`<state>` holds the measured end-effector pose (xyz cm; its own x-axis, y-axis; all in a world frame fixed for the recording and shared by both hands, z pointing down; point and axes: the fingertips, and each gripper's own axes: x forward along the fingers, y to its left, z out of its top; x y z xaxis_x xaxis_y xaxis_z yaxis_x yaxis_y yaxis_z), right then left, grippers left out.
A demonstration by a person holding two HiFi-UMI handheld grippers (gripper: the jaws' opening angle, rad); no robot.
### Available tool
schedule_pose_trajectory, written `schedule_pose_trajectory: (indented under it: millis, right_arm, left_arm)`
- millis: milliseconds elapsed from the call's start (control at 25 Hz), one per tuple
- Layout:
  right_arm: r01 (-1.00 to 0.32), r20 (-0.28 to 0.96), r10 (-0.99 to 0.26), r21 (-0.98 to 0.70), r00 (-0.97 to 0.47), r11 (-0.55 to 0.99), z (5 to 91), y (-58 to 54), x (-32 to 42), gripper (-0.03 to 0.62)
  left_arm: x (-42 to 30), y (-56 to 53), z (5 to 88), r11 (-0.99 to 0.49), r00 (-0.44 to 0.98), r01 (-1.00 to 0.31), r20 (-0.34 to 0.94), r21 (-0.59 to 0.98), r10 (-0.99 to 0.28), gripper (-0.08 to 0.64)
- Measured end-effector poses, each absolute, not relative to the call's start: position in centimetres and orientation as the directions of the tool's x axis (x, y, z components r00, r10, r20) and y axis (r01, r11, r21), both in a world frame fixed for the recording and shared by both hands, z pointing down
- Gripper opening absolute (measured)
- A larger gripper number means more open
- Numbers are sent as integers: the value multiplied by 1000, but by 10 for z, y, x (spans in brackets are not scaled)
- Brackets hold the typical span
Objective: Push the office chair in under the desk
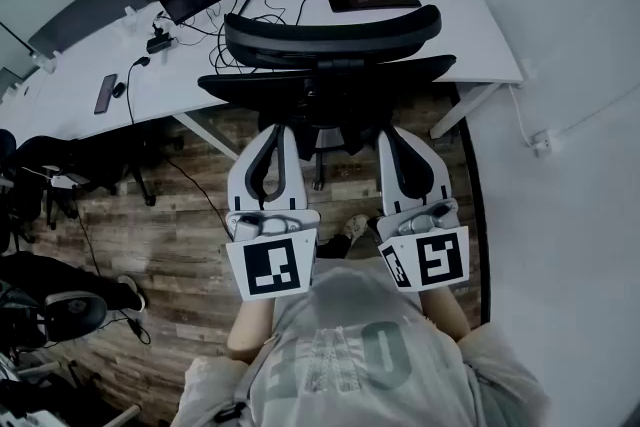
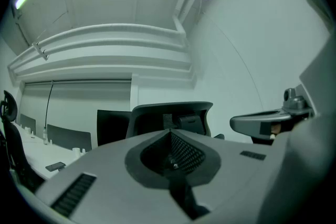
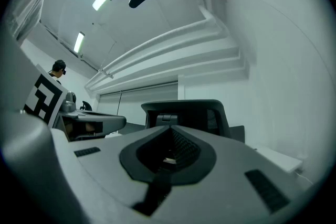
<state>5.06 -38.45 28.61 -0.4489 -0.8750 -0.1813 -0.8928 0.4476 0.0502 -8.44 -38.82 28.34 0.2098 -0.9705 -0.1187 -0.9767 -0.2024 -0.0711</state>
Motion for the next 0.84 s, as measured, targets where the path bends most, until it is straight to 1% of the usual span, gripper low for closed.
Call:
schedule_pose_trajectory:
  millis: [840]
  right_arm:
    - [-904, -174, -887, 86, -427, 418, 285, -387, 57, 20]
  left_arm:
    - [-92, -384, 284, -190, 195, -980, -118, -54, -974, 15]
